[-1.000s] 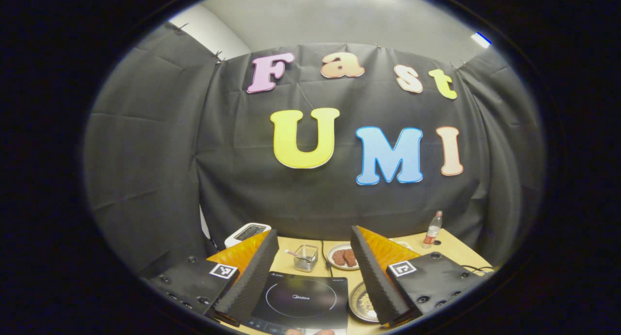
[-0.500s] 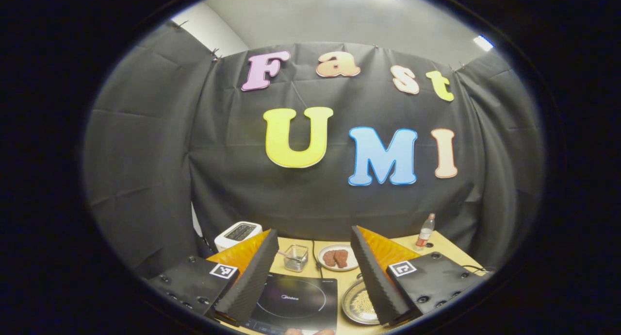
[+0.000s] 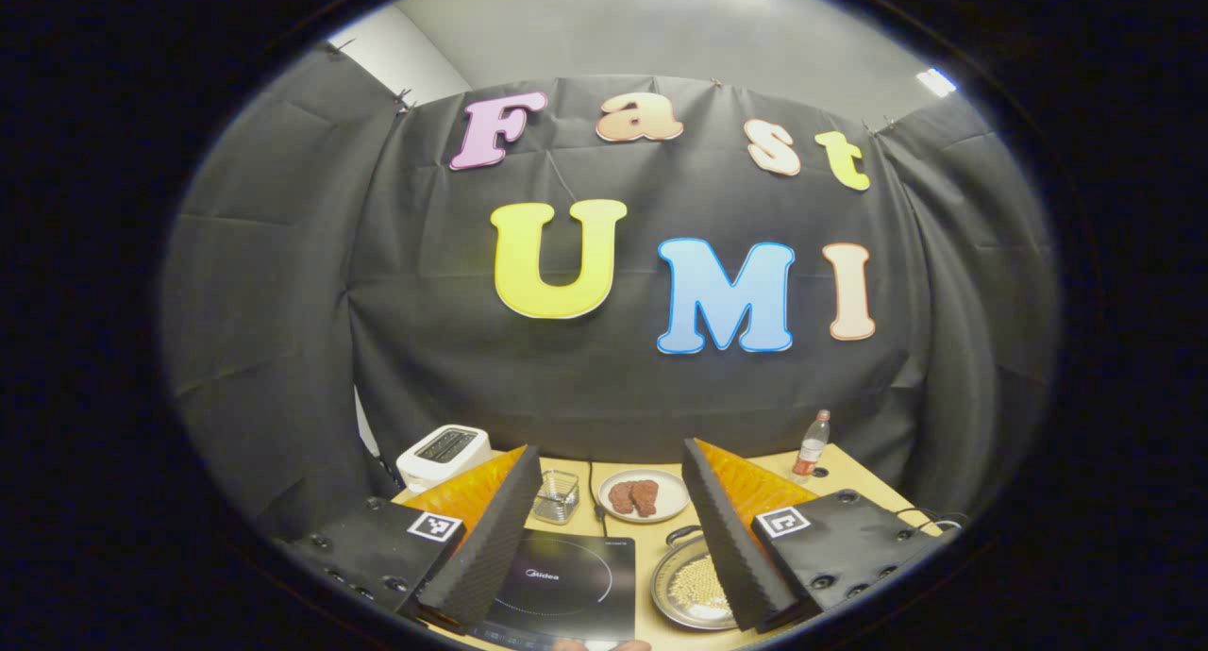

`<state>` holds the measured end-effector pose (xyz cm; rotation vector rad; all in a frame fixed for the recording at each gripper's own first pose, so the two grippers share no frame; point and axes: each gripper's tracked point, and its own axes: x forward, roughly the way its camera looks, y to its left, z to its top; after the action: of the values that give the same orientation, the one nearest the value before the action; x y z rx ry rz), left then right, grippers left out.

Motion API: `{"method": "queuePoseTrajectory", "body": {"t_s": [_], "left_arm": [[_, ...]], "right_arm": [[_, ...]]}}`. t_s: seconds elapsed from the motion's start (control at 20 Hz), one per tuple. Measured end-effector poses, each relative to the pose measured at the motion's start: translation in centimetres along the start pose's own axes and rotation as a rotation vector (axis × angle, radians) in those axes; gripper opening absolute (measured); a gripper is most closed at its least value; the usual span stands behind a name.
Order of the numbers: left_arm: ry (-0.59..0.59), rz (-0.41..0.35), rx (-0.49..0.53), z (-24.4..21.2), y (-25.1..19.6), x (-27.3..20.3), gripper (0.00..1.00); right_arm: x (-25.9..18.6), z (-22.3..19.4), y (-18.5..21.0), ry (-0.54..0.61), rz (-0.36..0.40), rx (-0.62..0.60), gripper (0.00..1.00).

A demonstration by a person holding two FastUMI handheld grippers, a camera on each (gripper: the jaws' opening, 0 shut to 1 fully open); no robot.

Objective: First push the handle of the pot to place it horizontally, then grasp the pot with both hands and set it on the induction cooktop.

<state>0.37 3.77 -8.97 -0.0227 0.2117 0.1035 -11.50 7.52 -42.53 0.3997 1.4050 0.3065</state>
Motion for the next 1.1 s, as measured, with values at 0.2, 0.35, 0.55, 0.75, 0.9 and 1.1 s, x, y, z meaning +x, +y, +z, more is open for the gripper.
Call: {"method": "queuePoseTrajectory", "body": {"t_s": [0.2, 0.35, 0.55, 0.75, 0.9, 1.1], "left_arm": [[0.015, 0.007, 0.013, -0.6, -0.9, 0.4, 0.94], [0.019, -0.004, 0.009, -0.6, -1.9, 0.6, 1.00], [0.024, -0.018, 0.022, -0.8, -3.0, 1.1, 0.98], [0.030, -0.033, 0.025, -1.0, -4.0, 1.7, 1.00], [0.035, -0.038, 0.028, -1.0, -4.4, 2.0, 0.98], [0.038, -0.043, 0.029, -1.1, -4.9, 2.4, 0.99]], "right_arm": [[-0.9, 1.0, -2.1, -0.035, -0.042, -0.001, 0.01], [-1.7, 1.7, -3.5, -0.063, -0.094, -0.029, 0.01], [-2.3, 2.5, -4.7, -0.077, -0.124, -0.038, 0.01], [-2.8, 3.4, -6.1, -0.093, -0.151, -0.038, 0.00], [-3.1, 4.3, -7.1, -0.108, -0.165, -0.026, 0.01], [-3.5, 5.4, -8.1, -0.124, -0.174, -0.017, 0.01]]}}
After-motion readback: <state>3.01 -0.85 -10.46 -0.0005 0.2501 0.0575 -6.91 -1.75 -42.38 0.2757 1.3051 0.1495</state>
